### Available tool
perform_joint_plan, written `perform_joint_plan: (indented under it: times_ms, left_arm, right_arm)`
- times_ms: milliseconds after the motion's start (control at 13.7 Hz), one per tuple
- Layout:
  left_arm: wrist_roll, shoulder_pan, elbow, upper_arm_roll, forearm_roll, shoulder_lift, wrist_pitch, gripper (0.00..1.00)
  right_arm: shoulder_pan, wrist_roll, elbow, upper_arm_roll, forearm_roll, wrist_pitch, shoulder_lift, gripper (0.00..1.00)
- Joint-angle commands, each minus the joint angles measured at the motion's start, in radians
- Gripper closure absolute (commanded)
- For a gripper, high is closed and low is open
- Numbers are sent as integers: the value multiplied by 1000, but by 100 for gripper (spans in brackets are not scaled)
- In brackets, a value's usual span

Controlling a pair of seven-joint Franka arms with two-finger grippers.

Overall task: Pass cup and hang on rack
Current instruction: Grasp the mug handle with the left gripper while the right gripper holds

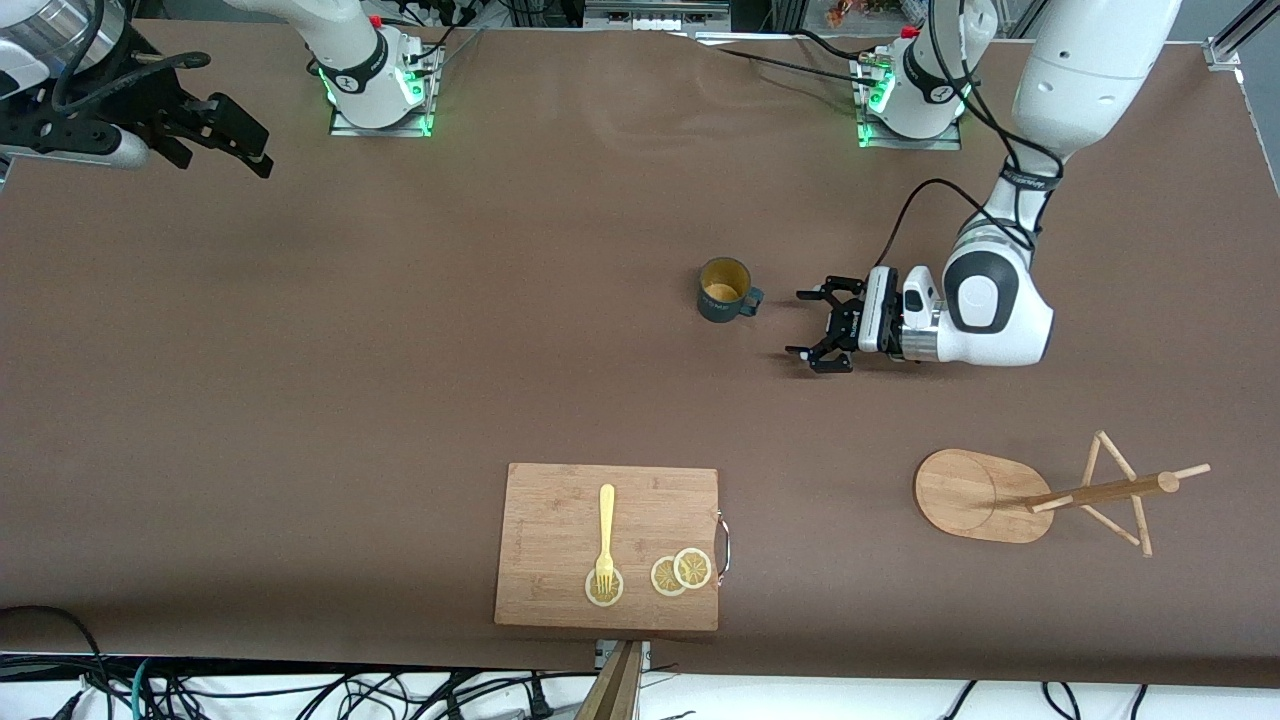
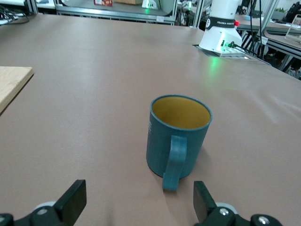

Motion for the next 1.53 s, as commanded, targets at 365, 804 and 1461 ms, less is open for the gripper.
perform_joint_plan:
  times_ms: [365, 804, 1461]
  left_arm:
    - [262, -59, -67, -2, -202, 103, -13, 0]
    - [305, -59, -110, -21, -262, 101, -66, 0]
    - [294, -46, -110, -18, -303, 121, -111, 100]
  right_arm:
    - [-369, -248, 29, 246, 3, 42, 80, 0]
    - [-760, -266, 98, 609, 46, -53, 142, 0]
    - [-751, -312, 264, 572, 47, -176, 221, 0]
